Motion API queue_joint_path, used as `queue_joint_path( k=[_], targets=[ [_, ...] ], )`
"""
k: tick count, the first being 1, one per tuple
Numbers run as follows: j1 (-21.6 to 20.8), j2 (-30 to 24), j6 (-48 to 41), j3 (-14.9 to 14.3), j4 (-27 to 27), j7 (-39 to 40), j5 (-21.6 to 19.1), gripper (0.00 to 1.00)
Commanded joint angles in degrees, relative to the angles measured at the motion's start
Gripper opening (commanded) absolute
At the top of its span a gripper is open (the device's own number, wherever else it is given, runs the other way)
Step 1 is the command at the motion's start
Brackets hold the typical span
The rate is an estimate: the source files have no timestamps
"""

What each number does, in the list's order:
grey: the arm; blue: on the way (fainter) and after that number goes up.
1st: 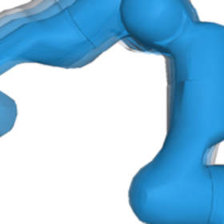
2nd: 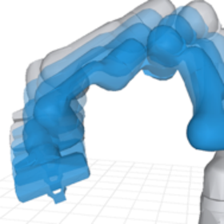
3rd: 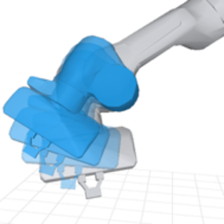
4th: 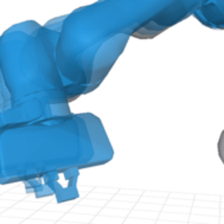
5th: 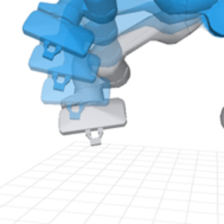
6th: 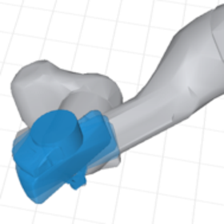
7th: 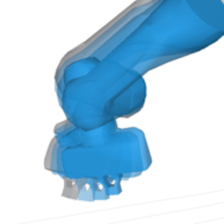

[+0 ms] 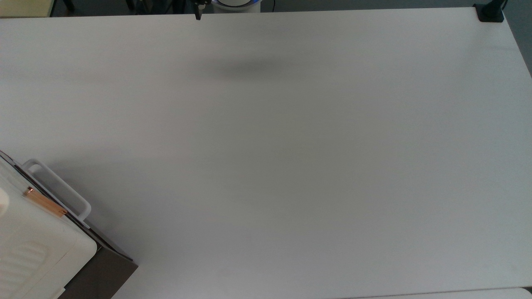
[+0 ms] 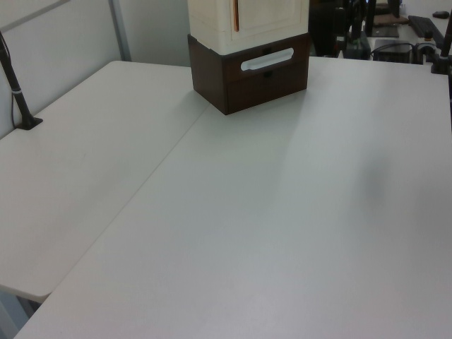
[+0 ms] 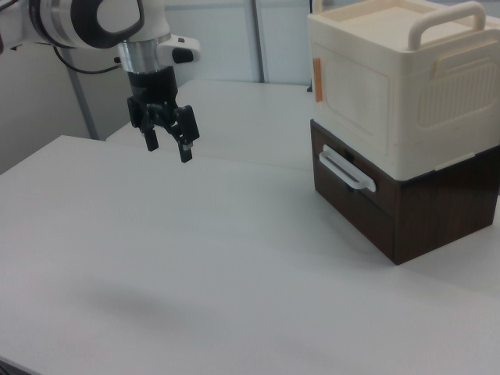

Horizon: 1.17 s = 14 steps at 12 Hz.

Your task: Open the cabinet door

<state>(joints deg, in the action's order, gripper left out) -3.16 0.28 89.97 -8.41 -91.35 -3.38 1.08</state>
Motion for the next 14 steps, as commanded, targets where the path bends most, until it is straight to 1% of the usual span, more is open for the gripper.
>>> queue_joint_path(
  k=[1,11,14],
  targets=[
    [-0.44,-0.10,0.91,-0.12,-0.41,0.92,0.59,1.00],
    [-0.53,0.07,1.17,0.24,-0.49,0.39,0.59,1.00],
    [-1.14,1.56,2.30,0.41,-0.50,0.31,0.33,1.00]
  ],
)
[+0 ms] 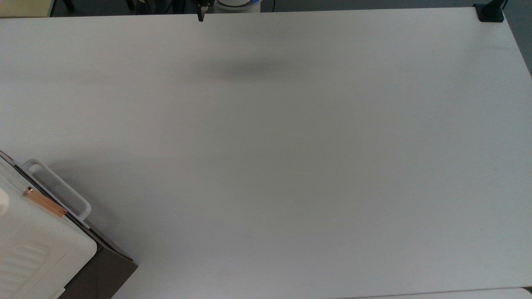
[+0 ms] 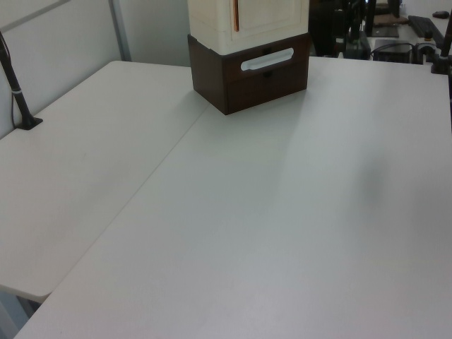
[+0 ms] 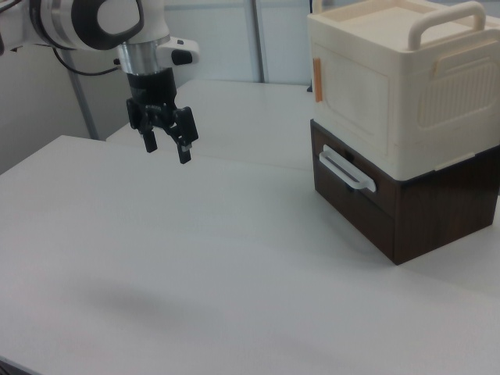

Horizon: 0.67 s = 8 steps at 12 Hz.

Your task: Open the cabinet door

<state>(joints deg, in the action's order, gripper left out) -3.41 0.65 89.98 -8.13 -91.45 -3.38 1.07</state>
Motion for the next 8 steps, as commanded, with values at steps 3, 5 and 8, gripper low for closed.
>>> queue_joint_path(
  k=[3,5,8],
  targets=[
    [-0.28,1.98,13.08,0.13,0.13,-1.44,-0.45,1.00],
    [-0.28,3.04,19.41,0.13,0.65,-5.56,-0.37,1.00],
    [-0.37,7.41,32.66,0.13,3.64,-10.23,0.59,1.00]
  ],
)
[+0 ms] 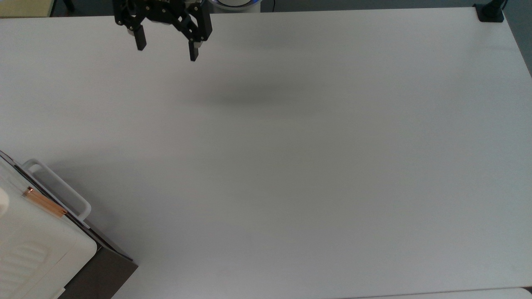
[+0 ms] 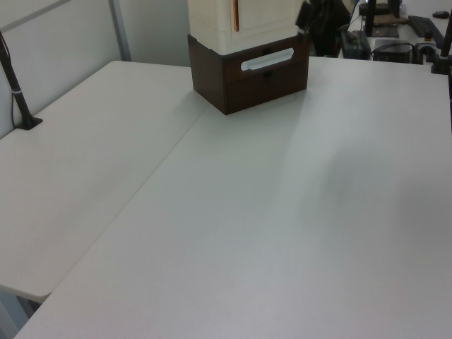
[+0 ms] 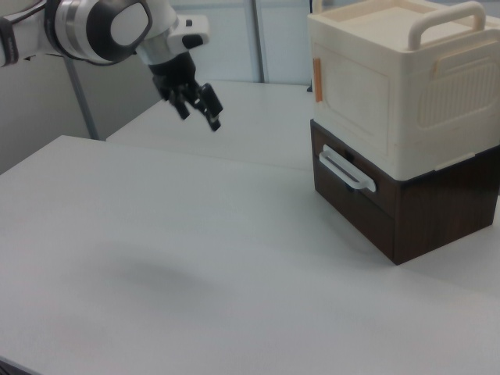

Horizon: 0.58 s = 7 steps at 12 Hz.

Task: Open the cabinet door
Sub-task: 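Move the open gripper toward the orange tab on the cabinet door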

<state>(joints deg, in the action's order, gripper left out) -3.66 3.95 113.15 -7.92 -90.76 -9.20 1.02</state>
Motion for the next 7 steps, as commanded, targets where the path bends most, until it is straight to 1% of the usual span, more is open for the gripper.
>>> queue_joint_path(
  k=[1,3,4,5,7],
  targets=[
    [0.06,6.14,13.90,-0.16,4.18,-5.29,0.74,1.00],
    [0.93,12.89,25.31,-0.78,9.26,-10.72,1.00,1.00],
    [1.03,15.88,29.63,-0.78,11.55,-13.53,2.92,1.00],
    [1.12,18.00,31.85,-0.87,13.05,-16.00,4.50,1.00],
    [2.34,23.18,37.65,-0.96,18.40,-23.72,9.68,0.98]
  ],
)
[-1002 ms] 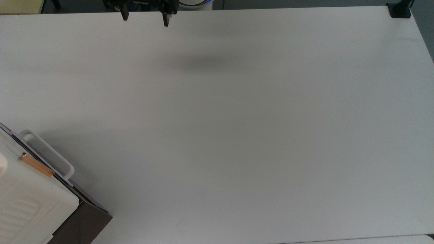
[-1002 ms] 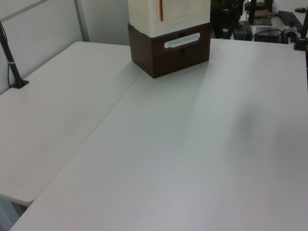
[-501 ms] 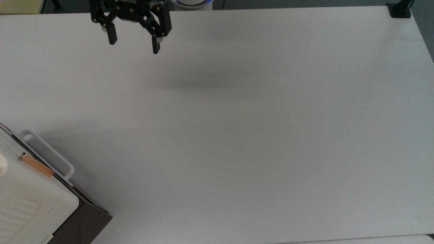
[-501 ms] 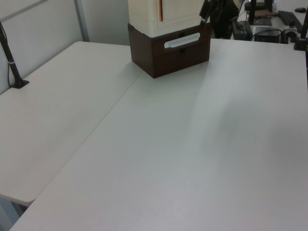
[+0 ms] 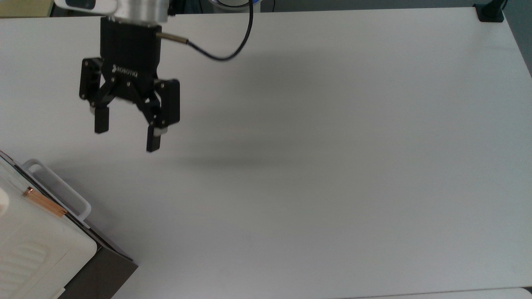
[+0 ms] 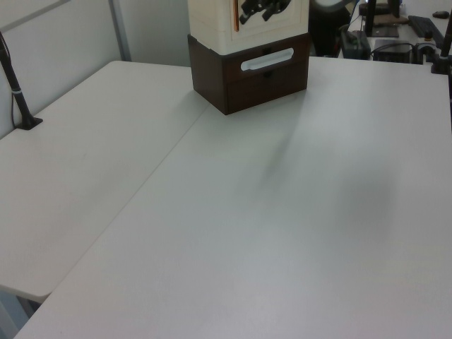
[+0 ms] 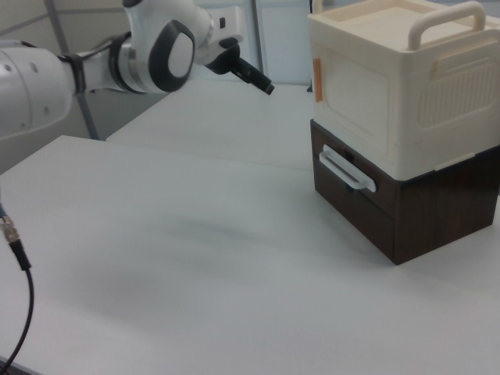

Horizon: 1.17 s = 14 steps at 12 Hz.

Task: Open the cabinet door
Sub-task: 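Move the open gripper toward the orange tab on the cabinet door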

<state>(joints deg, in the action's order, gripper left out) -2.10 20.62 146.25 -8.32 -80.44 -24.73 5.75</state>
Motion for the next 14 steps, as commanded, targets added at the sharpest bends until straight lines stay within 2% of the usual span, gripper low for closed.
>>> queue_joint_path(
  k=[1,7,12,14],
  targets=[
    [1.04,7.84,6.22,-0.99,10.02,-10.84,6.54,0.97],
    [1.22,15.40,10.19,-6.87,16.71,-14.38,6.56,0.95],
    [2.01,16.21,13.62,-7.59,17.51,-15.17,6.56,0.95],
    [2.45,16.21,13.71,-7.59,17.51,-15.17,6.56,0.87]
  ],
)
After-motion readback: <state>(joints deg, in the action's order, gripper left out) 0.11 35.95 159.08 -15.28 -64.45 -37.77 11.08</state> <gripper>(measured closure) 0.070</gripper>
